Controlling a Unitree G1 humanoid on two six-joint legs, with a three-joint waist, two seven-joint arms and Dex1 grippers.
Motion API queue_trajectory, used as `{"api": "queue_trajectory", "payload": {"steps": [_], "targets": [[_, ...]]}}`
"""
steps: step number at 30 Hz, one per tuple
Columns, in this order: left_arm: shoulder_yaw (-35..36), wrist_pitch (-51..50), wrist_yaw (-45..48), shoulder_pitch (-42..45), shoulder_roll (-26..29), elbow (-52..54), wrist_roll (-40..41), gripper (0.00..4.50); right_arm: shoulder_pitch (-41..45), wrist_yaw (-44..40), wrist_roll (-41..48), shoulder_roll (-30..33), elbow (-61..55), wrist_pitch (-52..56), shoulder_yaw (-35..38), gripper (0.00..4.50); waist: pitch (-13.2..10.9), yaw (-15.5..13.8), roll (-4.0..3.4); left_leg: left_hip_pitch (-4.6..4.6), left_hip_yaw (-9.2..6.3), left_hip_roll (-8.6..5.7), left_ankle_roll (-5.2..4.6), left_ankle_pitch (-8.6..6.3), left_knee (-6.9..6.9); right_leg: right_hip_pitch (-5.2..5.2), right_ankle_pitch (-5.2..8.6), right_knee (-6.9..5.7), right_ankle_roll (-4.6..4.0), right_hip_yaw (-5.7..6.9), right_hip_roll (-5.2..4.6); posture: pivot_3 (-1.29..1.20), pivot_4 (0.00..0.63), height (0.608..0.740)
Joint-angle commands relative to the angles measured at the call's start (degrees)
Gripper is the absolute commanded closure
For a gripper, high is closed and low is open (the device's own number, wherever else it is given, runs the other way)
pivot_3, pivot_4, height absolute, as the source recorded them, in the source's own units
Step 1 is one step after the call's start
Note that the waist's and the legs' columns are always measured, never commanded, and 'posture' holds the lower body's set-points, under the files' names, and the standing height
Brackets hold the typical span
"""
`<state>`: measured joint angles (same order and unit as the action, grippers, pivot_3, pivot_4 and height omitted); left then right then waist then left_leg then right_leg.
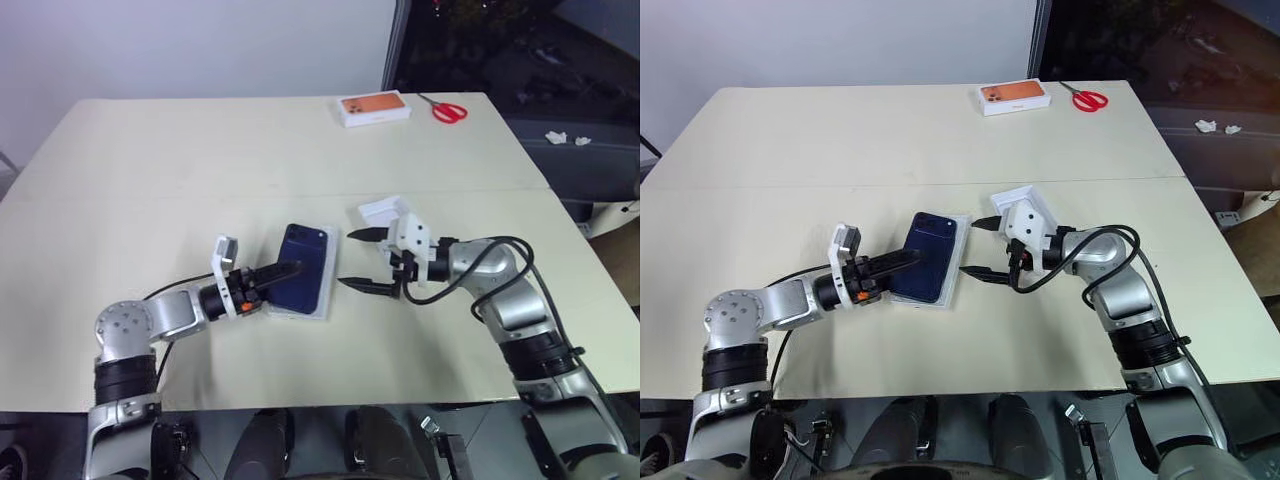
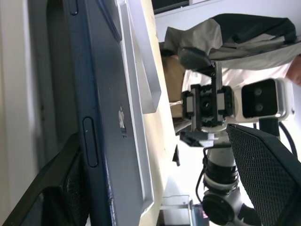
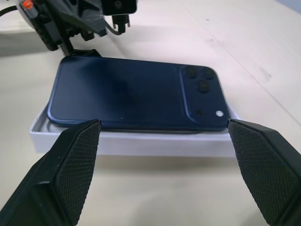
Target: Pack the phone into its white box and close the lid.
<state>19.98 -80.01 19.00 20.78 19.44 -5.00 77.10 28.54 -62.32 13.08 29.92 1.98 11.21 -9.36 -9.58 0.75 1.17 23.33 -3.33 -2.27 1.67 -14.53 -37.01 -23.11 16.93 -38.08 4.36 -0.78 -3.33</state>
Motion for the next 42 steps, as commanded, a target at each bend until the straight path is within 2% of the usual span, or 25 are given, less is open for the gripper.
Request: {"api": "queue_trajectory", "payload": {"steps": [1,9,14,19,25,36,42], "targets": [[0.58,-1.01,-0.2,-0.94,1.33,2.24,1.8,0.25,1.26,0.13,0.12,-0.43,0.15,-1.44,0.25,0.0,0.0,0.01,0.0,0.0,0.0,0.0,0.0,0.0,0.0,0.0,0.0,0.0,0.0,0.0,0.0,0.0,0.15,0.74],[1.59,0.25,-0.87,-0.54,2.01,1.47,3.55,0.25,2.06,0.21,-0.24,-1.39,1.2,-1.87,-0.25,0.0,0.0,-0.03,0.0,0.0,0.0,0.0,-0.01,0.0,0.0,0.0,0.0,0.0,0.0,0.0,-0.01,0.0,0.15,0.74],[-0.85,0.7,-0.43,2.12,2.17,1.37,1.7,0.25,2.67,0.27,-0.53,-1.87,1.96,-2.35,-0.65,0.0,-0.01,-0.11,0.0,0.02,0.0,-0.01,-0.01,0.0,-0.01,-0.01,0.0,0.0,0.0,0.0,-0.01,0.0,0.15,0.74],[-2.83,-1.44,0.3,3.75,4.11,3.36,1.9,0.25,2.96,0.52,-0.66,-2.29,2.01,-2.47,-0.6,0.0,-0.01,-0.03,0.0,0.04,0.0,-0.02,0.0,0.0,-0.02,-0.02,0.0,0.01,0.0,0.0,-0.01,0.0,0.15,0.74],[-4.4,-2.7,2.86,1.61,8.51,5.09,-0.27,0.25,2.77,0.9,-0.93,-2.36,2.27,-2.94,-0.59,0.0,-0.03,0.07,-0.02,0.04,0.0,0.0,0.0,0.0,0.01,-0.07,0.0,-0.01,0.0,-0.01,0.0,0.0,0.15,0.74],[-0.67,-1.41,1.84,1.76,10.47,6.19,1.94,0.25,2.99,1.01,-1.16,-2.76,2.64,-3.11,-0.95,0.0,-0.03,0.1,-0.02,0.04,0.0,-0.01,-0.02,-0.01,-0.01,-0.06,0.0,0.0,0.0,-0.01,-0.02,0.0,0.15,0.74],[0.69,6.16,7.07,-0.76,12.75,12.14,-2.72,0.25,3.48,1.43,-0.43,-3.15,1.91,-0.87,-0.73,0.0,-0.04,0.08,-0.03,0.04,0.01,-0.01,0.0,0.0,0.0,-0.06,0.0,0.0,0.0,-0.01,-0.02,0.0,0.15,0.74]]}}
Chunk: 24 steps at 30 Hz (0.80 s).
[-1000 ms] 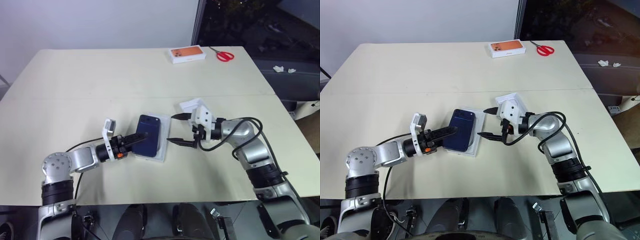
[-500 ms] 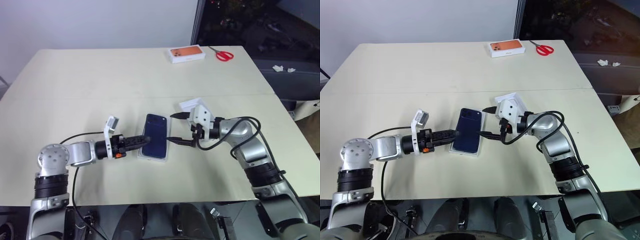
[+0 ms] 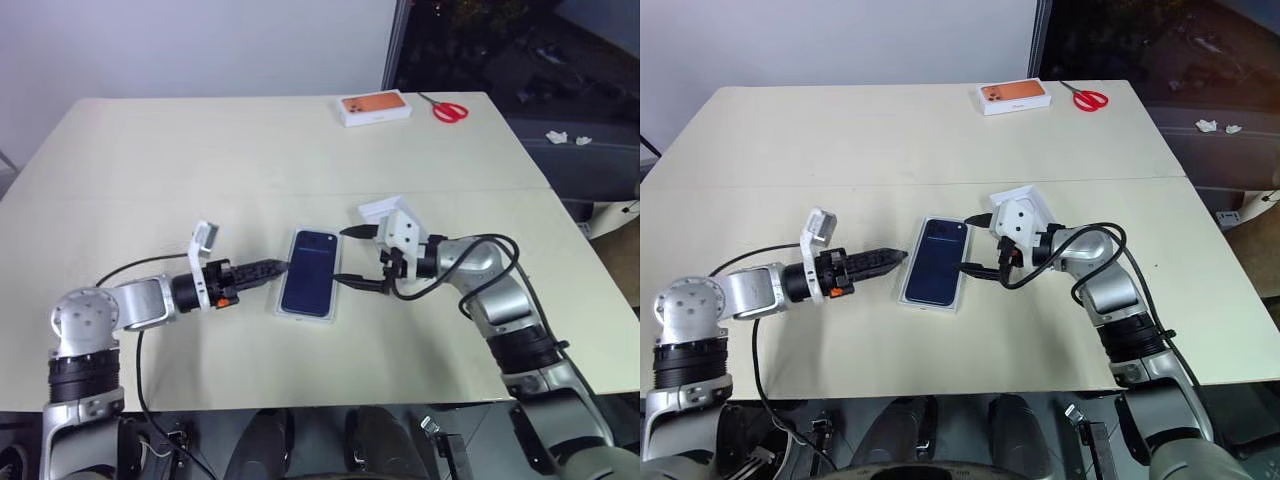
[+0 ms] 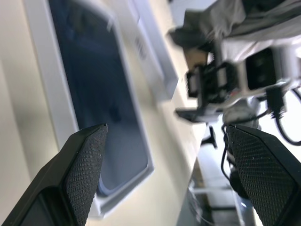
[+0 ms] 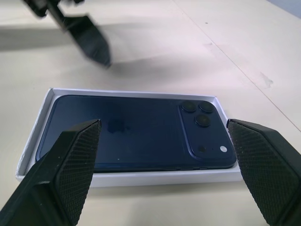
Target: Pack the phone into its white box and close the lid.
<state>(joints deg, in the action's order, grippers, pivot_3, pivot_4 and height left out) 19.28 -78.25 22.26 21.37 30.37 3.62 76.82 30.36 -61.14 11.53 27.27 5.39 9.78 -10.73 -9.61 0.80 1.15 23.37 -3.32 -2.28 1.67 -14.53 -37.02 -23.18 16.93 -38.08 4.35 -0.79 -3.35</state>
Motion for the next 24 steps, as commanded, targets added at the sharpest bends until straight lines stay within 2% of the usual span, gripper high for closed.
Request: {"api": "queue_trajectory", "payload": {"steps": [1,5,9,14,19,24], "targets": [[1.36,6.15,5.88,-2.11,2.75,3.99,-3.67,0.25,1.81,0.33,1.27,-0.63,-1.77,1.01,0.66,0.0,-0.01,0.03,-0.01,0.0,0.0,0.0,0.0,0.0,0.01,0.0,0.0,0.0,0.0,0.0,0.0,0.0,0.15,0.74],[-0.76,15.69,15.58,-5.16,6.99,5.37,-12.01,0.25,1.99,0.43,1.53,-1.08,-2.82,2.14,0.48,0.0,-0.02,0.02,-0.03,0.0,0.0,0.0,0.01,0.0,0.04,-0.02,0.01,0.01,-0.02,0.0,0.0,0.0,0.15,0.74],[-3.91,30.42,25.52,-7.82,9.97,7.18,-23.33,0.25,2.3,0.52,0.67,-0.62,-2.53,2.25,0.41,0.0,-0.04,-0.18,-0.07,0.0,0.01,-0.01,-0.02,-0.01,0.06,0.01,0.02,0.07,-0.04,0.01,-0.04,0.0,0.15,0.74],[-5.81,43.73,35.03,-10.84,12.21,8.22,-32.12,0.25,3.27,1.75,2.08,0.31,-3.62,9.17,1.62,0.0,-0.05,-0.12,-0.08,0.03,0.03,-0.01,-0.09,-0.06,0.07,0.0,0.02,0.11,-0.04,0.0,-0.1,0.0,0.15,0.74],[-7.34,49.88,37.34,-11.6,11.8,5.02,-37.15,0.25,3.92,4.82,2.07,0.24,-6.43,16.98,1.21,0.0,-0.11,-0.06,-0.18,0.03,0.02,-0.01,-0.17,-0.11,0.15,-0.05,0.01,0.11,-0.06,0.0,-0.13,0.0,0.15,0.74],[-9.31,54.25,34.18,-9.37,8.65,0.85,-42.67,0.25,1.48,6.38,-1.68,3.25,-6.06,15.03,0.58,0.0,-0.12,-0.28,-0.21,0.04,0.03,-0.01,-0.21,-0.12,0.14,-0.05,0.01,0.11,-0.04,0.01,-0.13,0.0,0.15,0.74]]}}
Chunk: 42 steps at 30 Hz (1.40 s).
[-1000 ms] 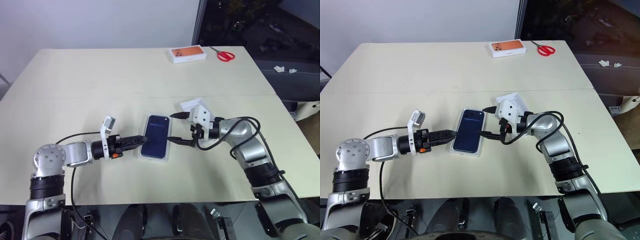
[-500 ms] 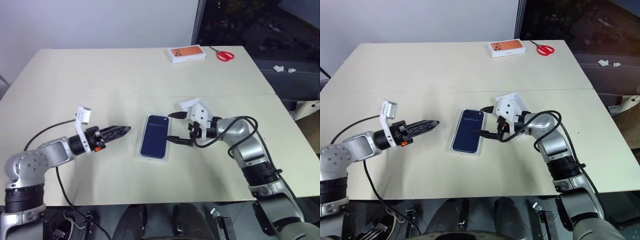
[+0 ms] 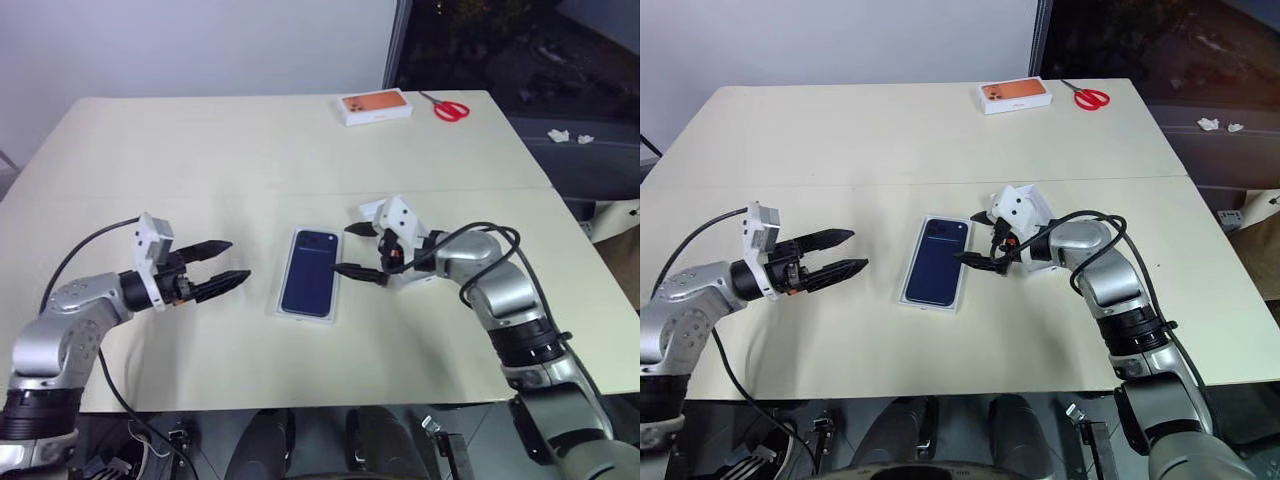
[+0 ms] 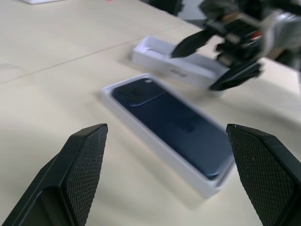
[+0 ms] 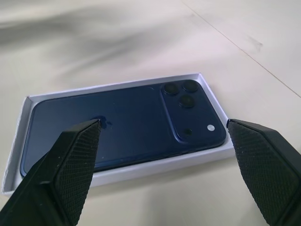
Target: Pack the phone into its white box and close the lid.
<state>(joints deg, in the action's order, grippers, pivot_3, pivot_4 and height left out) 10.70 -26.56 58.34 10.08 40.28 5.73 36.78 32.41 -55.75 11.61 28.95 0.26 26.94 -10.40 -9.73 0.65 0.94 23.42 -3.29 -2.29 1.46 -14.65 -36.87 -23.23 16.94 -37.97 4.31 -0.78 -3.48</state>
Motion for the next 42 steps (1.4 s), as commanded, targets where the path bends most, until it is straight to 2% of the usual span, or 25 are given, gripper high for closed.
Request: {"api": "queue_trajectory", "payload": {"steps": [1,4,5,7,11,13,14,19,25,35,42], "targets": [[-0.96,1.69,-3.14,2.76,-2.11,-2.08,-2.71,0.25,-0.71,1.08,-2.16,1.85,-0.58,-2.62,0.07,0.0,0.0,-0.22,0.0,0.01,0.0,0.0,-0.01,0.0,-0.02,0.01,0.0,0.0,0.0,0.01,0.0,0.0,0.15,0.74],[-1.15,-0.45,-4.28,4.63,-4.3,-3.49,-1.79,0.2,-0.8,0.98,-1.74,1.82,-0.56,-2.42,0.31,0.82,-0.01,-0.02,0.01,0.02,0.0,-0.01,-0.02,-0.01,-0.07,0.01,-0.01,-0.02,0.02,0.02,0.0,0.0,0.15,0.74],[-1.23,-1.46,-5.31,5.45,-5.12,-4.62,-1.92,0.46,-0.77,1.08,-2.03,1.83,-0.48,-2.73,0.15,1.31,-0.01,0.02,0.01,0.02,-0.01,-0.01,-0.03,-0.01,-0.07,0.01,-0.01,-0.03,0.02,0.02,0.0,0.0,0.15,0.74],[-2.93,-1.77,-7.53,6.78,-6.6,-6.99,-4.64,1.12,-1.17,0.69,-4.48,2.91,0.43,-5.83,-1.49,2.36,-0.01,0.13,0.0,0.02,0.0,-0.01,-0.03,-0.01,-0.07,0.01,-0.01,-0.04,0.03,0.03,0.02,0.0,0.15,0.74],[-5.81,-0.03,-9.15,8.14,-8.16,-10.3,-8.8,3.1,-1.76,0.9,-6.27,2.82,1.34,-8.21,-2.99,4.39,-0.01,0.23,0.01,0.01,0.01,-0.01,-0.03,-0.01,-0.1,0.0,-0.02,-0.07,0.03,0.02,0.08,0.0,0.15,0.74],[-7.9,0.78,-9.87,8.78,-9.1,-11.88,-11.25,4.2,-1.81,1.75,-8.81,2.68,2.29,-10.71,-4.77,4.5,-0.01,0.14,0.01,0.01,0.01,-0.01,-0.03,-0.01,-0.11,0.0,-0.02,-0.08,0.03,0.02,0.09,0.0,0.15,0.74],[-8.98,1.24,-10.21,9.11,-9.6,-12.73,-12.58,4.47,-1.81,2.26,-10.42,2.67,2.93,-12.29,-5.85,4.5,-0.01,0.1,0.01,0.01,0.01,-0.01,-0.03,-0.01,-0.13,0.01,-0.02,-0.09,0.04,0.02,0.09,0.0,0.15,0.74],[-12.49,0.93,-11.31,11.31,-12.43,-14.91,-15.96,4.47,-1.6,4.14,-15.27,1.7,5.65,-15.83,-9.19,4.5,-0.01,-0.09,0.01,0.01,0.0,-0.05,-0.03,0.0,-0.19,0.05,-0.02,-0.1,0.04,0.04,0.08,0.0,0.15,0.74],[-18.1,-6.84,-9.09,14.08,-15.27,-14.48,-16.23,4.47,-1.16,5.38,-16.59,0.37,7.9,-17.17,-9.11,4.5,0.02,-0.06,0.01,-0.04,-0.01,-0.05,-0.03,0.0,-0.22,0.15,-0.02,-0.11,0.04,0.06,0.09,0.0,0.15,0.74],[-21.87,-11.6,-2.88,16.57,-17.34,-11.01,-14.78,4.47,-2.98,0.86,-15.55,4.85,6.15,-18.08,-6.89,4.5,0.02,-0.31,0.01,-0.09,-0.04,-0.09,-0.04,-0.01,-0.31,0.33,-0.02,-0.06,0.05,0.09,0.08,0.0,0.15,0.74],[-21.34,-11.2,-5.16,17.32,-20.93,-12.67,-15.95,4.47,-5.24,-1.83,-14.97,8.36,4.16,-17.61,-5.54,4.5,0.02,-0.92,0.02,-0.1,-0.04,-0.1,-0.12,-0.05,-0.35,0.37,-0.02,-0.03,0.05,0.1,0.07,0.0,0.15,0.74]]}}
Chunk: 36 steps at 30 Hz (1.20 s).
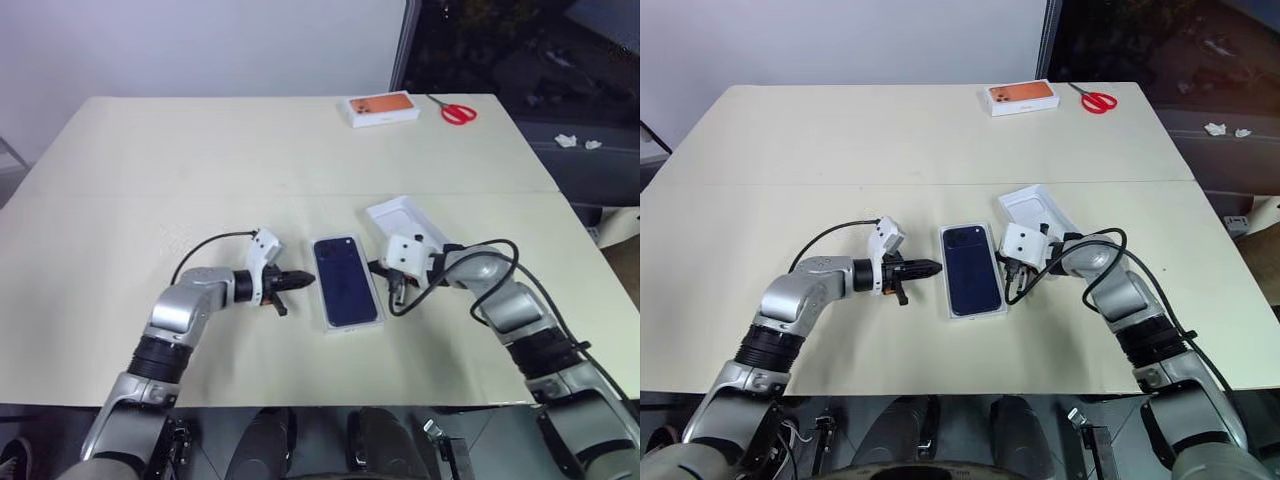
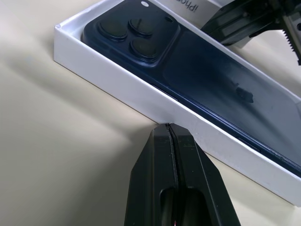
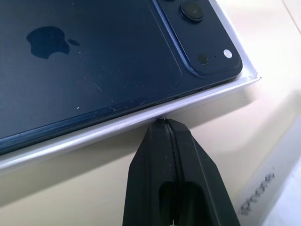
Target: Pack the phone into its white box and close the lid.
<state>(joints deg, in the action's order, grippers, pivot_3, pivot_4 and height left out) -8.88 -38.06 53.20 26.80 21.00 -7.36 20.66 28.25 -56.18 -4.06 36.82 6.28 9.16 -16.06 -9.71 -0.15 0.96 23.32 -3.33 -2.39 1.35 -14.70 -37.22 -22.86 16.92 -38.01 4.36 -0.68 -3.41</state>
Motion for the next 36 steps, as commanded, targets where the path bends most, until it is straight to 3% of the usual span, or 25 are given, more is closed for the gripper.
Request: {"api": "queue_trajectory", "payload": {"steps": [1,11,21,27,30,36], "targets": [[-2.01,0.72,-0.18,0.57,-2.12,0.19,-0.21,4.47,-1.41,-1.62,0.9,0.64,-2.27,0.54,0.27,4.5,0.0,-0.19,0.0,0.0,0.0,0.0,-0.02,-0.01,-0.01,0.0,0.0,0.0,0.0,0.0,0.0,0.0,0.15,0.74],[-1.62,0.64,-0.38,0.33,-2.63,0.85,-0.38,4.47,-1.66,-1.88,0.03,0.47,-3.28,0.78,0.35,4.5,0.0,-0.49,0.0,-0.03,0.01,0.0,-0.06,-0.03,-0.06,0.07,0.0,0.01,0.0,0.0,-0.01,0.0,0.15,0.74],[2.57,2.18,-1.47,-0.96,0.82,2.13,0.13,4.47,0.28,-6.89,1.35,5.5,-6.89,3.71,2.22,4.5,-0.01,-0.1,0.0,-0.02,0.01,0.01,-0.06,-0.04,-0.05,0.02,0.0,0.01,0.0,0.0,0.0,0.0,0.15,0.74],[7.83,-6.93,-0.21,-3.5,4.43,8.63,7.83,4.47,5.91,-6.92,4.69,5.37,-4.56,8.43,5.9,4.5,-0.04,1.14,-0.03,0.0,0.01,0.04,-0.06,-0.03,-0.01,-0.05,0.0,-0.02,0.0,-0.02,0.02,0.0,0.15,0.74],[9.71,-3.66,-0.15,-5.27,7.32,11.19,7.21,3.22,9.14,-4.46,7.45,3.33,-5.19,15.49,8.37,3.22,-0.05,1.1,-0.03,0.0,0.01,0.07,-0.05,-0.03,0.0,-0.08,0.0,-0.05,0.0,-0.04,0.02,0.0,0.15,0.74],[14.01,-1.69,4.49,-6.34,12.77,13.89,10.66,0.22,7.64,0.01,6.66,1.71,-9.81,25.42,6.75,0.14,-0.05,0.58,-0.03,0.07,0.0,0.06,-0.03,-0.02,0.04,-0.14,0.0,0.01,-0.01,-0.02,-0.04,0.0,0.15,0.74]]}}
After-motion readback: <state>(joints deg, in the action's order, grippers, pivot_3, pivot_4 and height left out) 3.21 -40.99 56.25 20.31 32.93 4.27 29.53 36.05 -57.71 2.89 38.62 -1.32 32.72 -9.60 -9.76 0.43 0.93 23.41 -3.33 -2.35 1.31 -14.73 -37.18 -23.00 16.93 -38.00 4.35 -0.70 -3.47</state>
